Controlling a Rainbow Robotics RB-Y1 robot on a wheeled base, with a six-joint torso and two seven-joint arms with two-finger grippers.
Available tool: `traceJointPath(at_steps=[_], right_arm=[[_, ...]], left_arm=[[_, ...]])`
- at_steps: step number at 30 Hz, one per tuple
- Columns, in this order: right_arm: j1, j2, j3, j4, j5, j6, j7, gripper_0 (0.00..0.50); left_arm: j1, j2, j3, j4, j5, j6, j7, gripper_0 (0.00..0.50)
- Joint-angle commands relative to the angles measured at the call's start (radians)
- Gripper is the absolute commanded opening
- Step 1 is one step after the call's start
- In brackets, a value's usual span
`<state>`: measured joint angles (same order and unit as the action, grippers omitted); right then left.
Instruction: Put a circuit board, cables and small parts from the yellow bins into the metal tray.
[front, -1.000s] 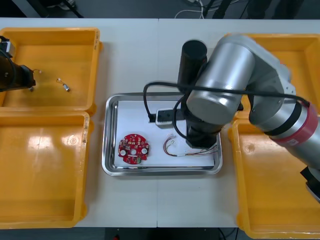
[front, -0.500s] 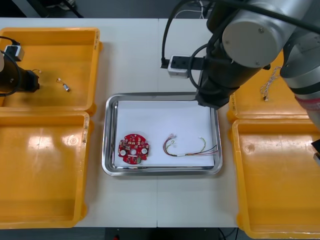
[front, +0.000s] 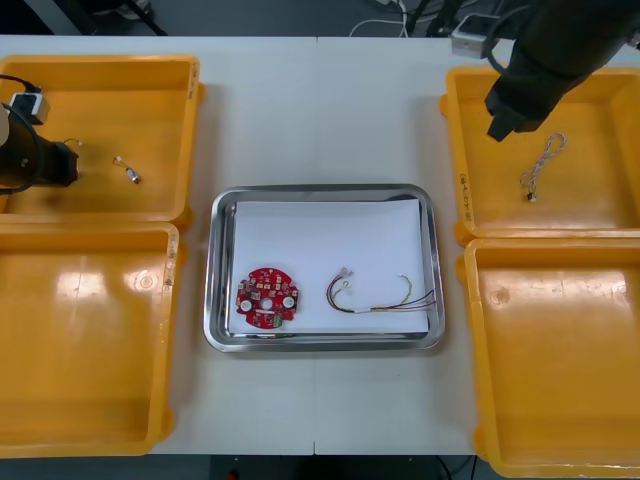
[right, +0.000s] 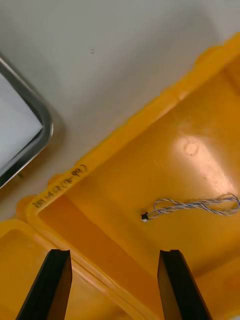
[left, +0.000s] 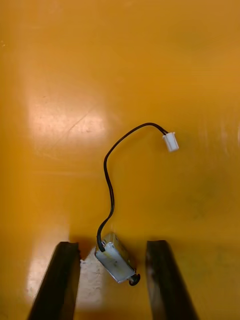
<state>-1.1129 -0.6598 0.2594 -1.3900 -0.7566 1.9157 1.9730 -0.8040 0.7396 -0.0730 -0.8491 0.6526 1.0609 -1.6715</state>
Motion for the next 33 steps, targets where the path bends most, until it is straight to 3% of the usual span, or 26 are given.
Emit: traceJointPath(at_steps=[1, 10, 17, 26, 33], right_arm=[[-0.058, -0.03, -0.103, 0.062, 0.098, 0.004, -0.02, 0.5], [-0.076, 0.003, -0.239, 0.267, 0.266, 0.004, -0.019, 0.5], [-0.123, 0.019, -0.322, 0.427, 0.368, -0.035, -0.037, 0.5], [-0.125, 0.042, -0.342, 0.488, 0.398, -0.153, -0.166, 0.5], [-0.15, 0.094, -0.347, 0.572, 0.437, -0.238, -0.295, 0.5]], left_arm=[[-0.049, -0.008, -0.007, 0.001, 0.007, -0.019, -0.057, 0.0], [-0.044, -0.008, -0.005, 0.001, 0.01, -0.036, -0.063, 0.0], [-0.046, -0.002, 0.03, -0.002, 0.013, 0.019, -0.07, 0.0], [-0.1, 0.007, 0.062, -0.002, -0.008, 0.142, -0.065, 0.0], [-0.185, 0.027, 0.073, -0.002, -0.034, 0.295, -0.056, 0.0]])
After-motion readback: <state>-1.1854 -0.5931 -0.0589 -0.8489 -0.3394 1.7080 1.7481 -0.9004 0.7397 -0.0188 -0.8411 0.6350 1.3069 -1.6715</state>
